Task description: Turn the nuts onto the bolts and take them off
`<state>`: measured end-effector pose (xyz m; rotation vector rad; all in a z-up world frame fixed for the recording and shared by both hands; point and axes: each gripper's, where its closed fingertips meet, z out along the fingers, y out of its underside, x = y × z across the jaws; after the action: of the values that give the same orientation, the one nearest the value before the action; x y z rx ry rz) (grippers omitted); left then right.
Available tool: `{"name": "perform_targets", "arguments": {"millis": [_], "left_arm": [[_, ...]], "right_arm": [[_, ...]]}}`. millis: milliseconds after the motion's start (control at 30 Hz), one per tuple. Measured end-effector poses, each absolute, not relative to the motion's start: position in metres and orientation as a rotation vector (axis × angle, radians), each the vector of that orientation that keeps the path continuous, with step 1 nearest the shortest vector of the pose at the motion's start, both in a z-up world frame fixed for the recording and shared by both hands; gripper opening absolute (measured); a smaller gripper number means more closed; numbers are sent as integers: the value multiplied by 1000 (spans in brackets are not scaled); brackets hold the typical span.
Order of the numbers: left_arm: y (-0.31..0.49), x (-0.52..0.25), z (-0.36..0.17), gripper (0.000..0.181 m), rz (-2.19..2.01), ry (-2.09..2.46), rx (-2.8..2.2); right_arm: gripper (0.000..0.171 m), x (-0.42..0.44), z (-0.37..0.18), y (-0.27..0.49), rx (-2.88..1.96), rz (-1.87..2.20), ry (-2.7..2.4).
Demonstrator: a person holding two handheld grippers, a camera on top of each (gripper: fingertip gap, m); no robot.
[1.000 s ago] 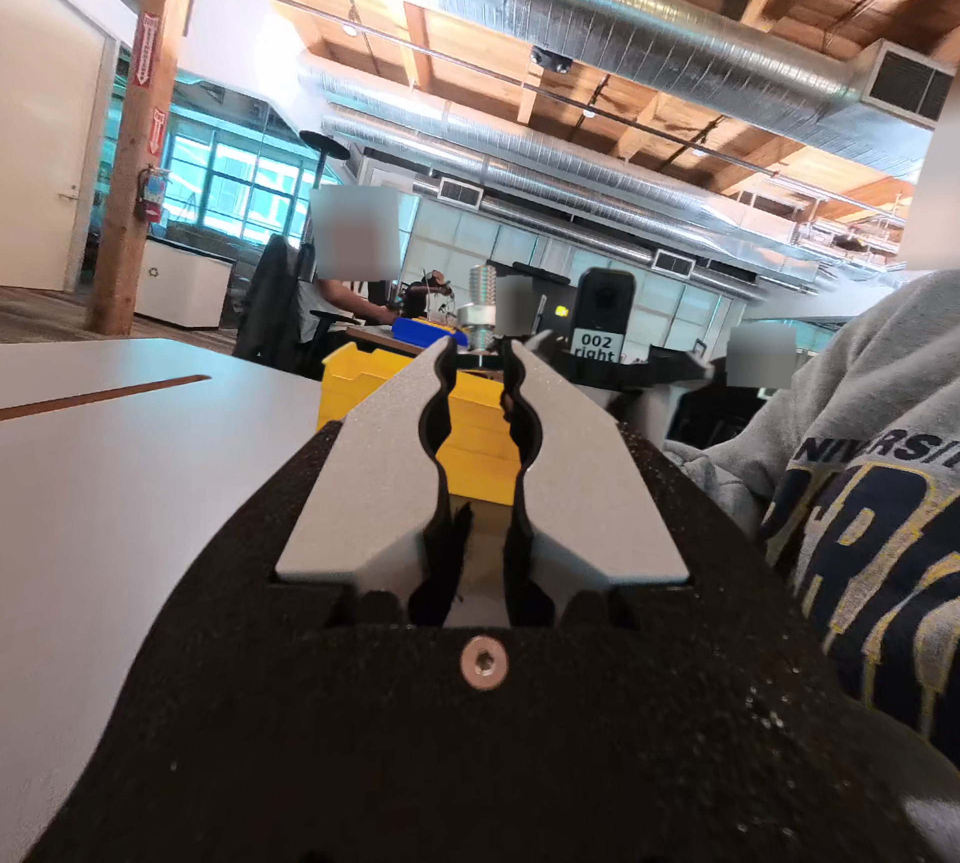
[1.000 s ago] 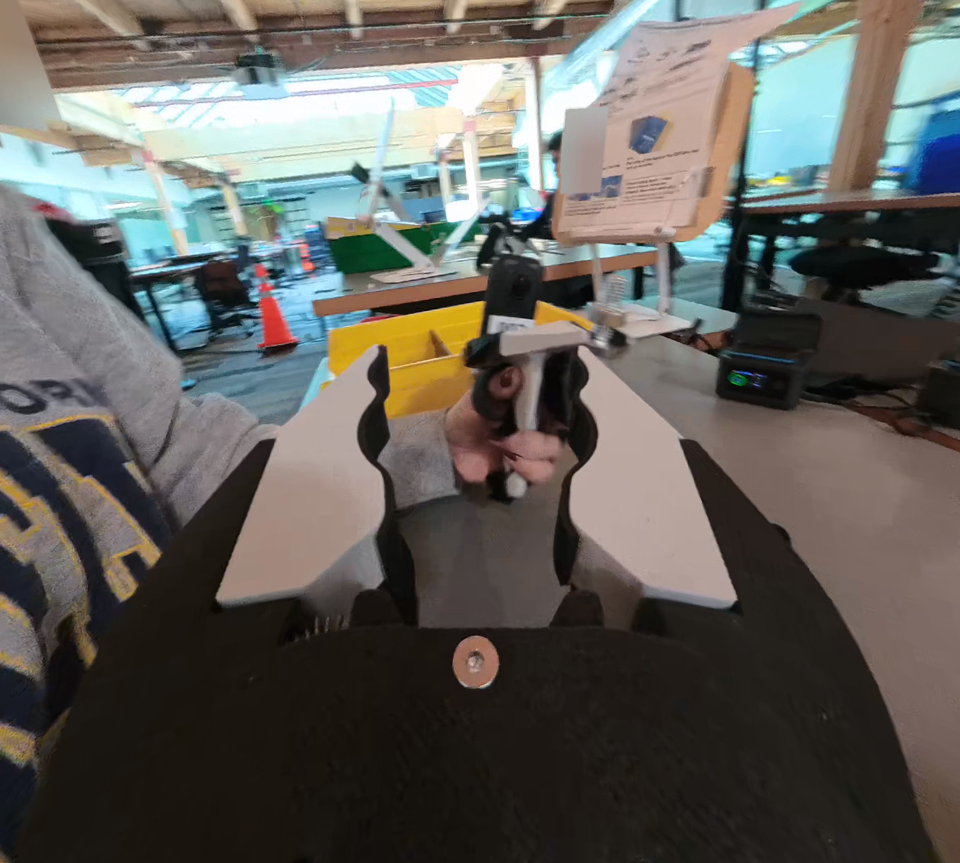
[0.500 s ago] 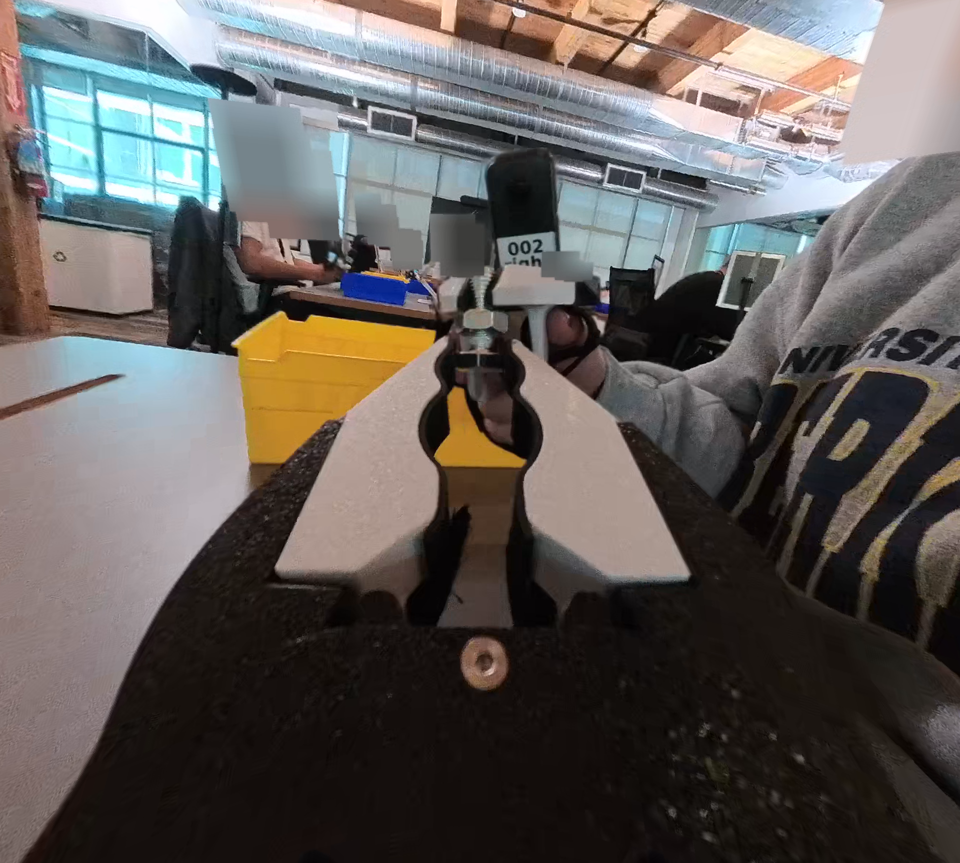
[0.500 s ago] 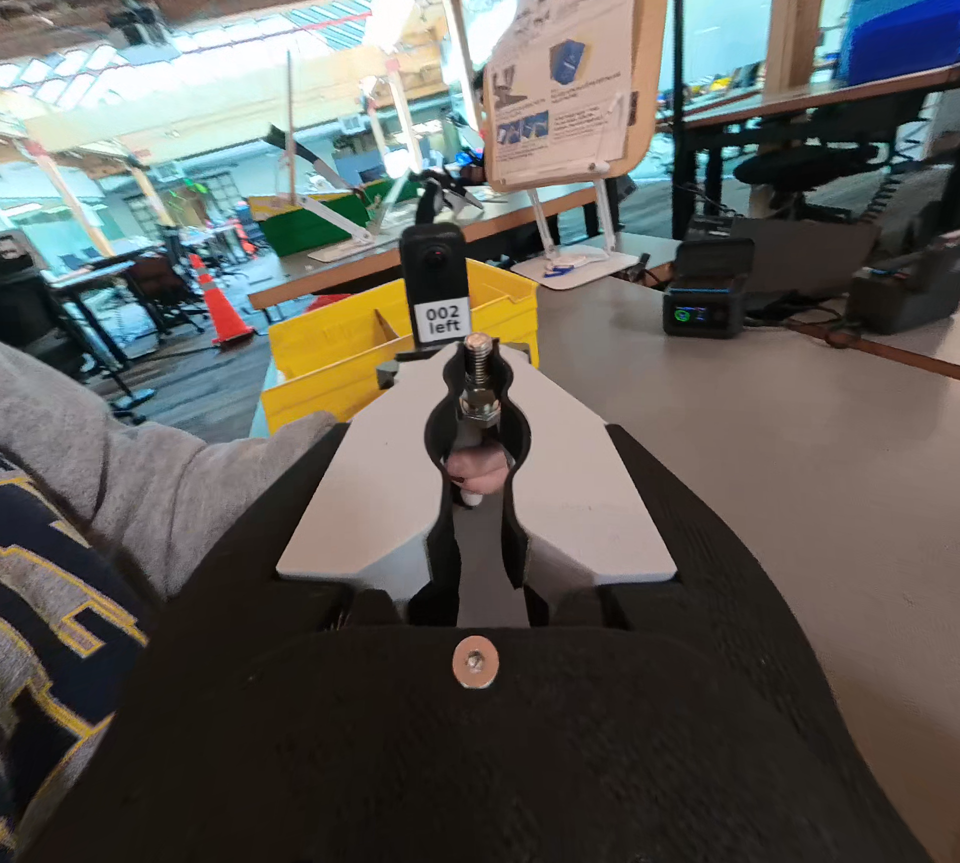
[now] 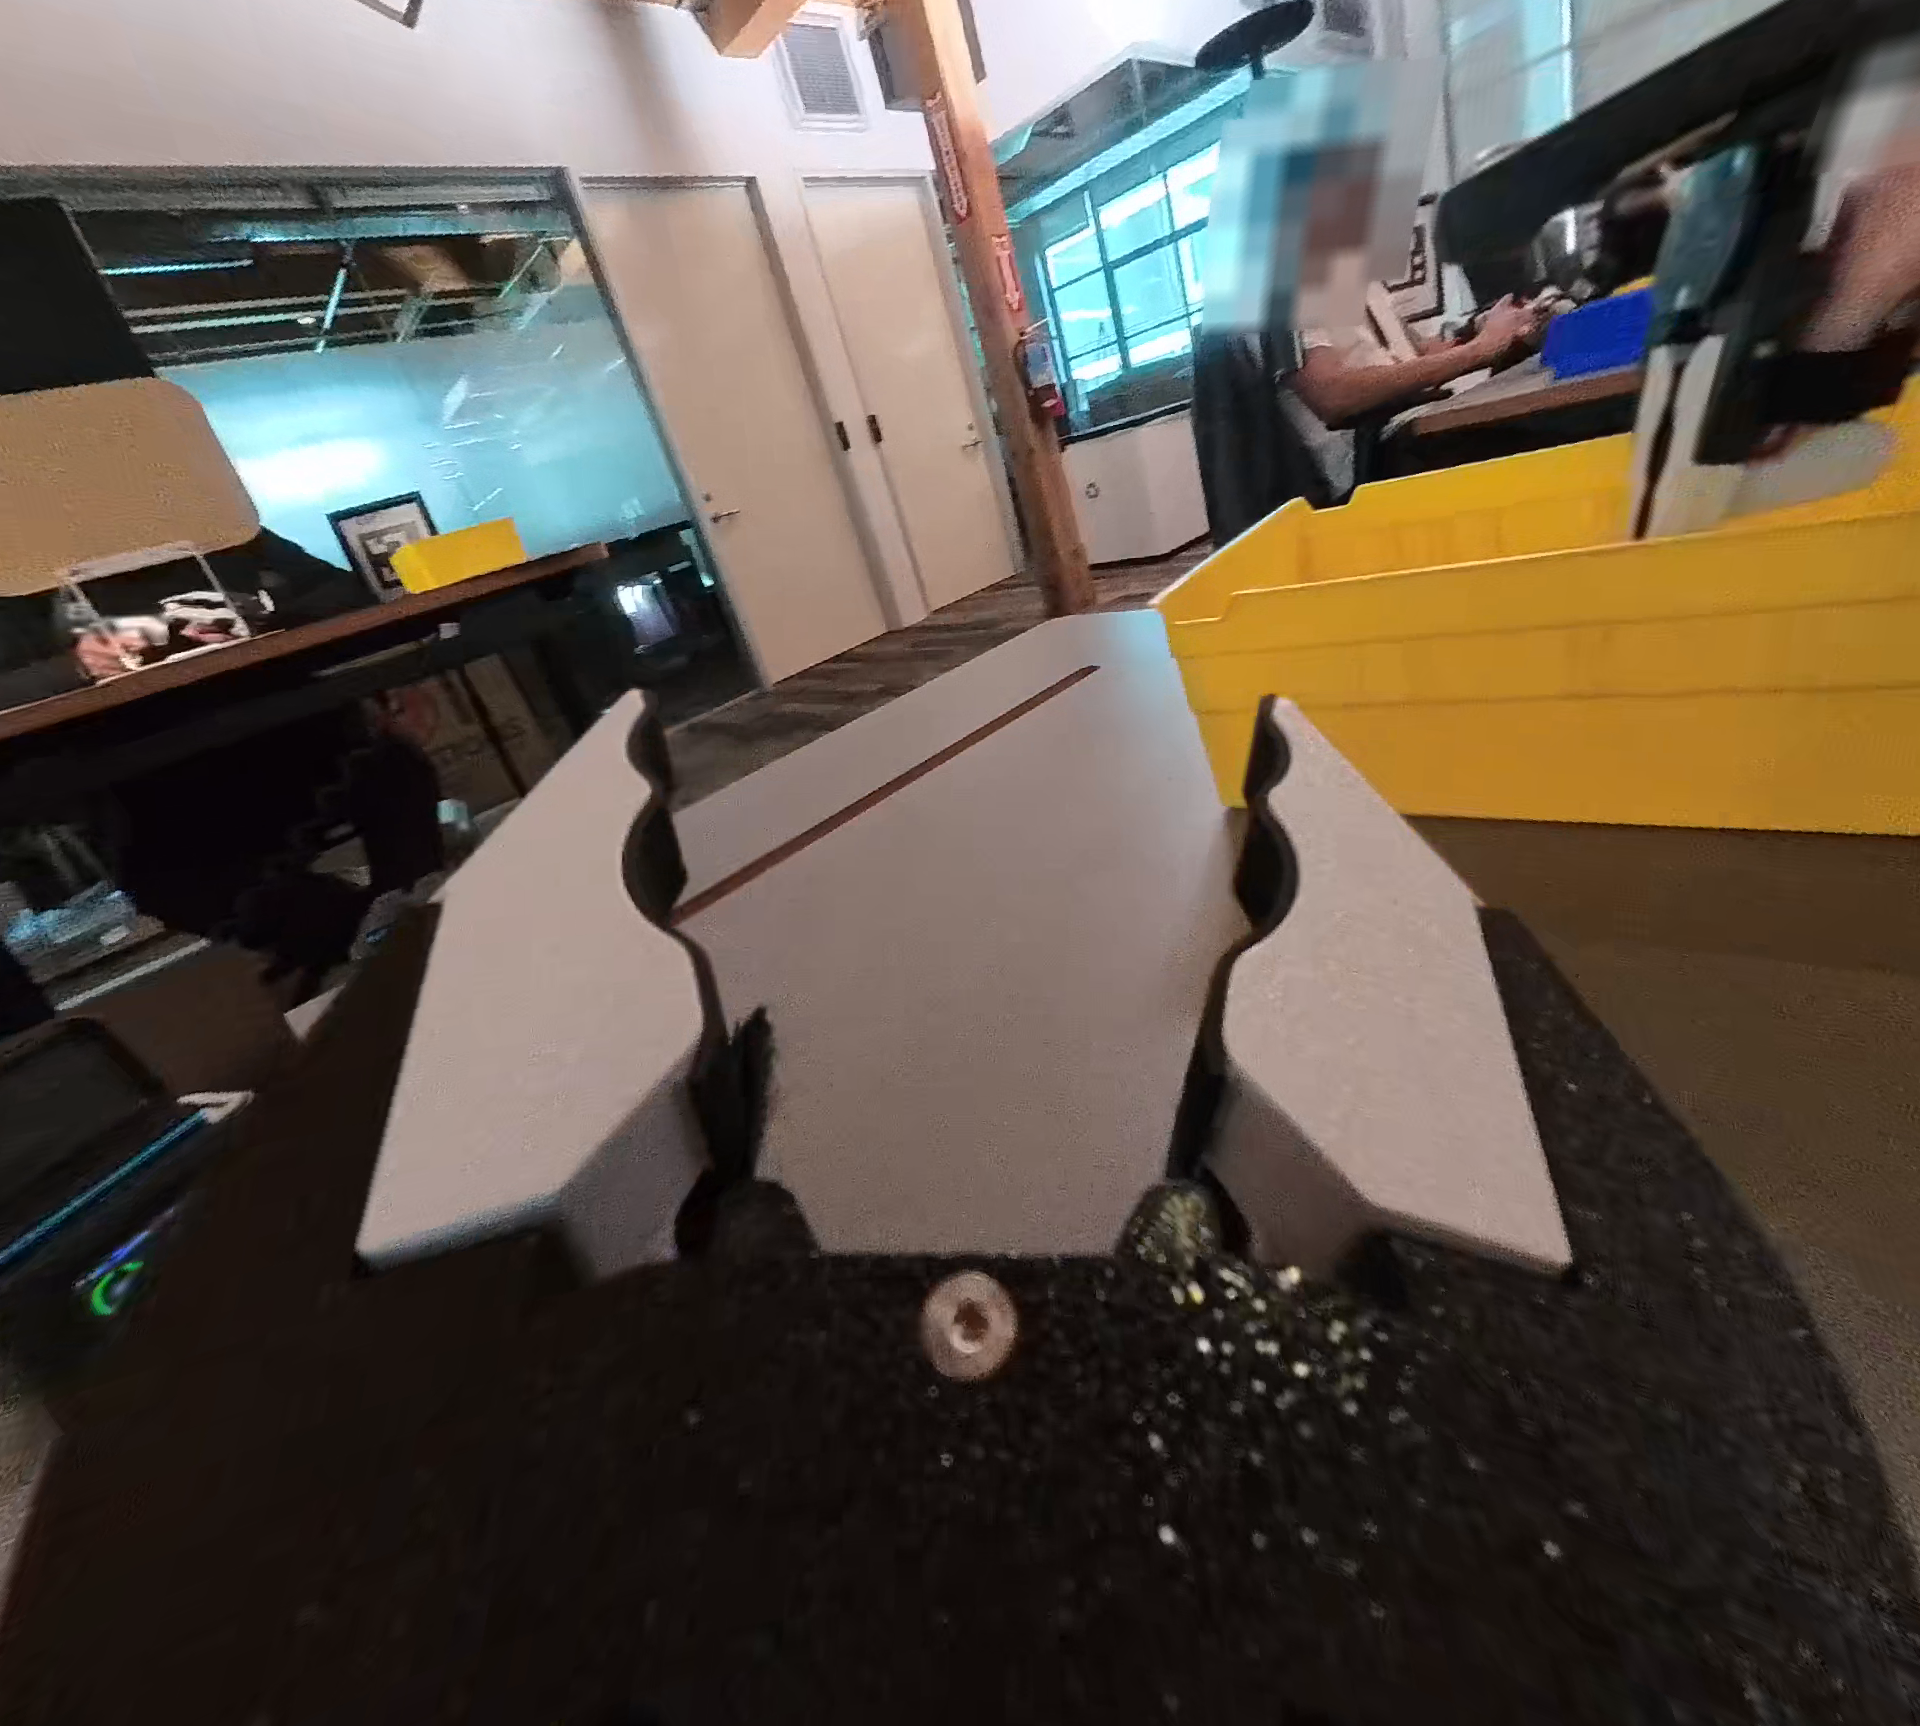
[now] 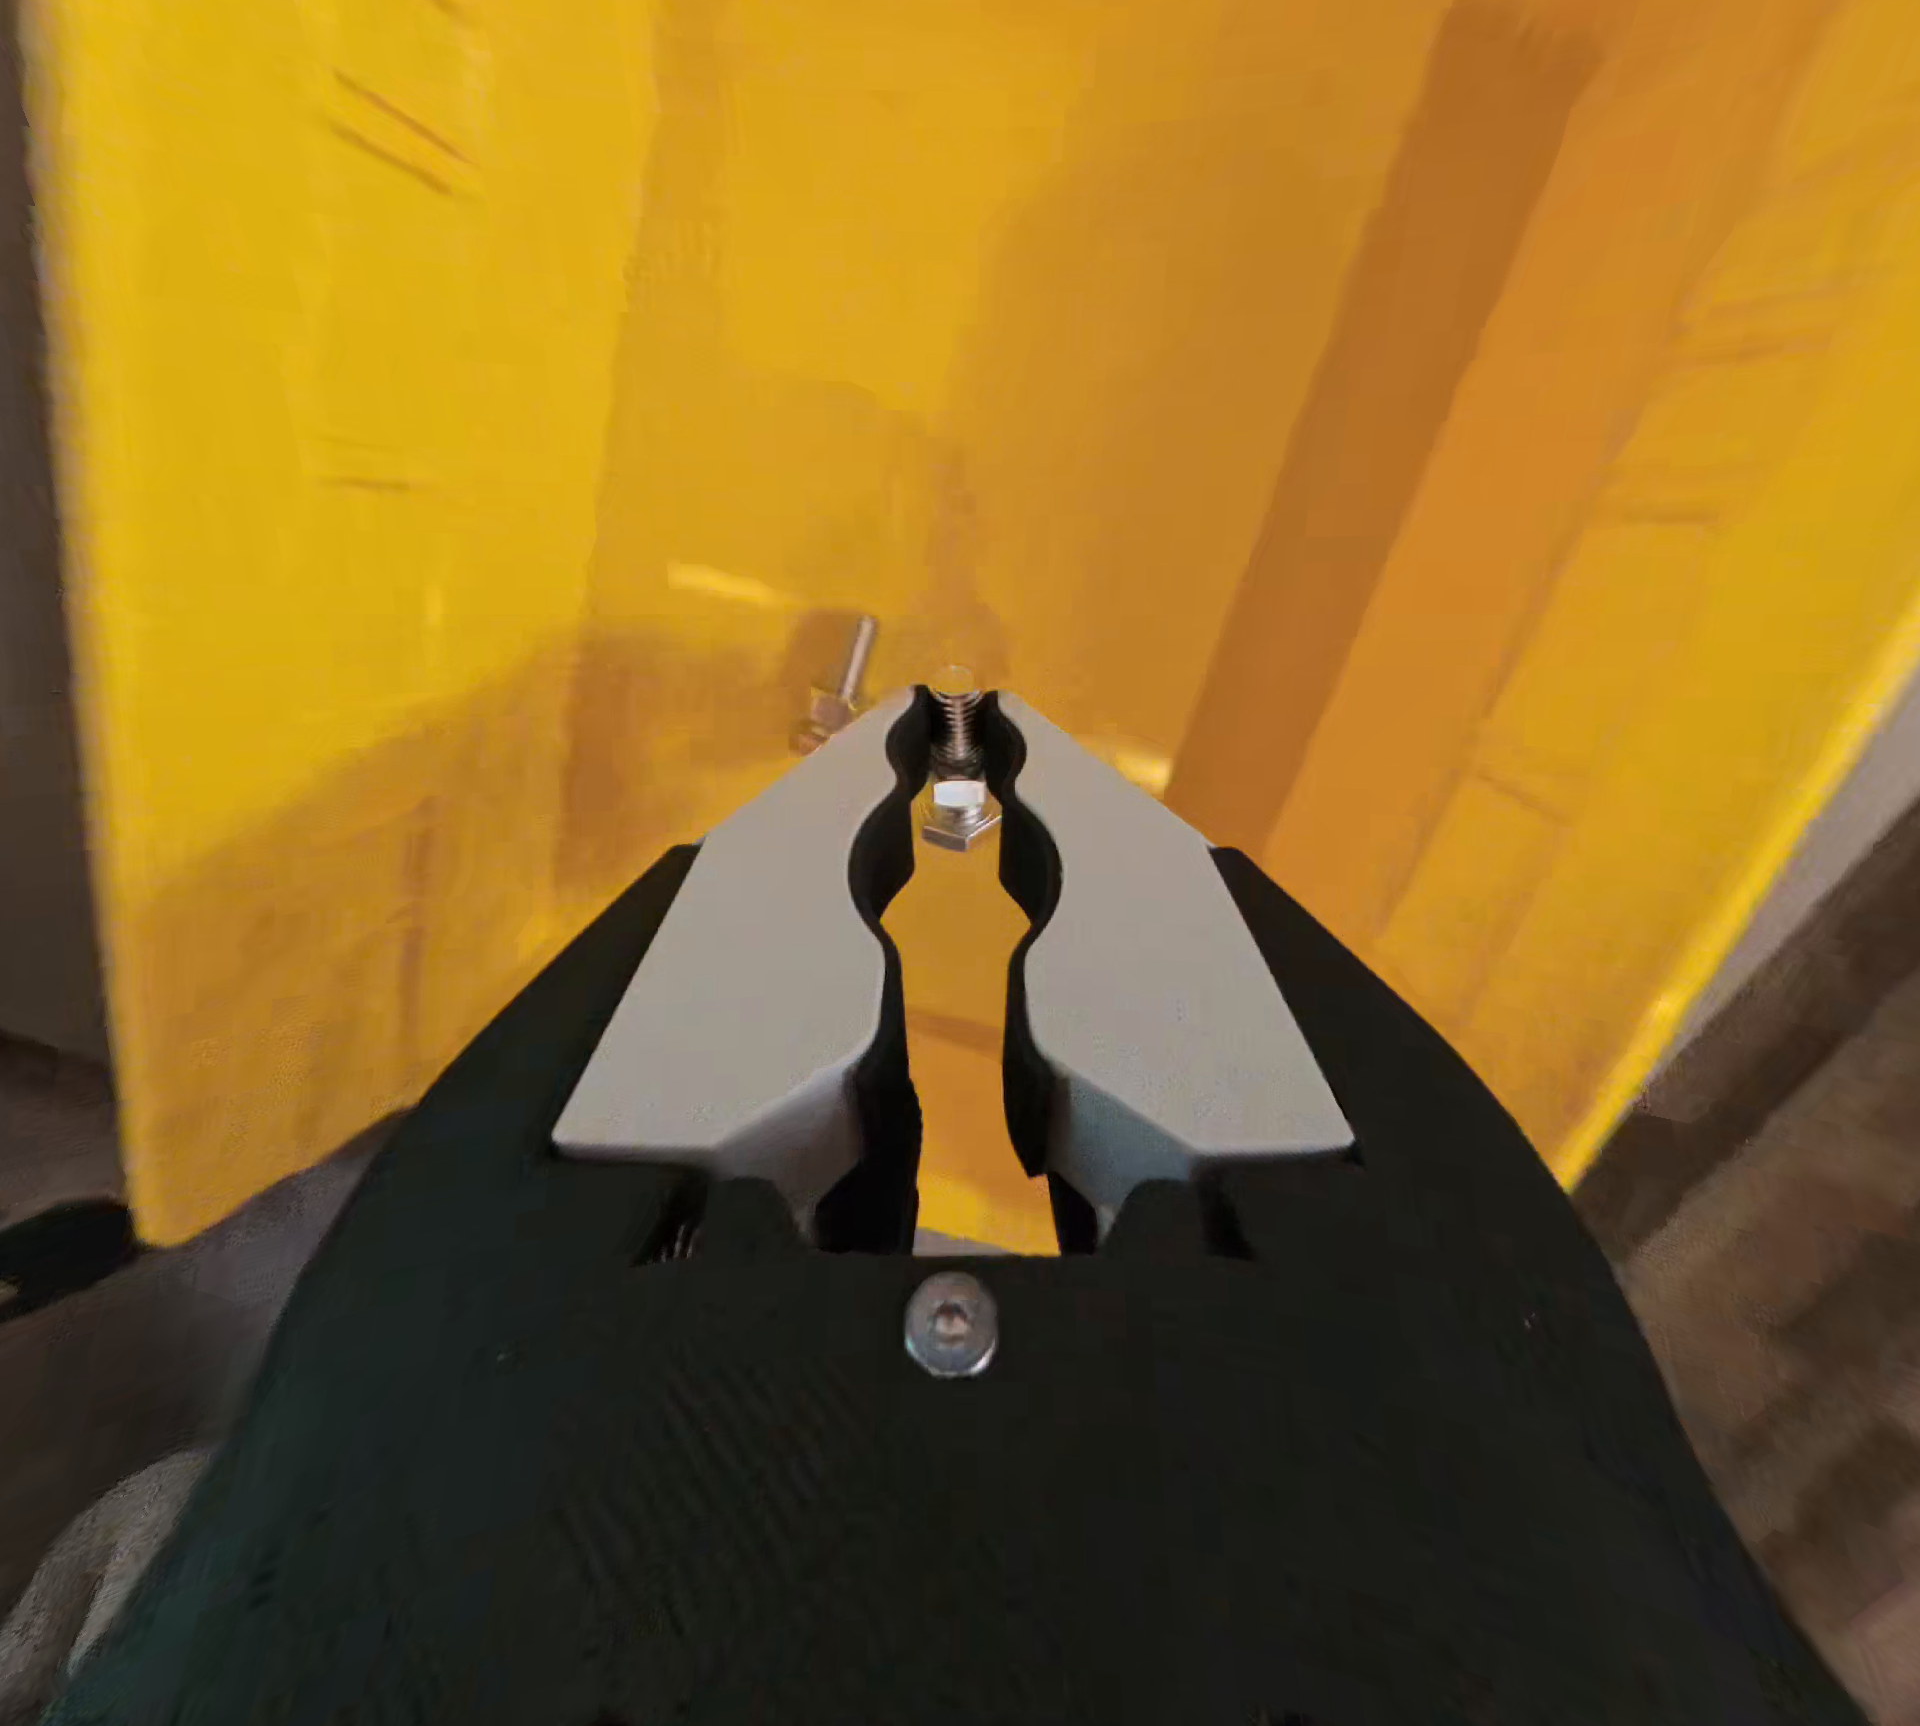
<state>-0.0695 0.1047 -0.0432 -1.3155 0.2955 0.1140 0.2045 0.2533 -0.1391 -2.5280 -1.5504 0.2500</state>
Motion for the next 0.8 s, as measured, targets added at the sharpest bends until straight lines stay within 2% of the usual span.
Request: {"name": "perform_targets", "arguments": {"millis": [33,100,267,333,400,500,567,700,767,800], "left_arm": [[105,-74,-45,110,135,280,-1326],[107,-78,-48,112,137,259,-1338],[113,-87,-56,116,34,194,-1413],[114,-92,-56,117,11,170,-1420],[113,-94,-50,115,32,169,-1405],[108,-88,-38,105,98,200,-1382],[101,-86,-22,96,145,155,-1376],[65,-77,11,83,165,102,-1528],[38,-93,24,71,207,99,-1646],[22,-116,29,70,258,47,-1714]], "right_arm": [[8,208,-150,254,-2568,225,-1592],[8,211,-165,255,-2627,211,-1614],[25,199,-167,272,-2535,165,-1526],[27,187,-135,278,-2433,179,-1360],[30,159,-80,270,-2196,270,-1233],[34,83,6,203,-1707,625,-1217],[34,35,36,152,-1378,809,-1221],[25,-39,0,123,-1247,976,-1113],[25,-71,-29,116,-1221,1068,-1081],[25,-83,-41,115,-1201,1069,-1059]]}}
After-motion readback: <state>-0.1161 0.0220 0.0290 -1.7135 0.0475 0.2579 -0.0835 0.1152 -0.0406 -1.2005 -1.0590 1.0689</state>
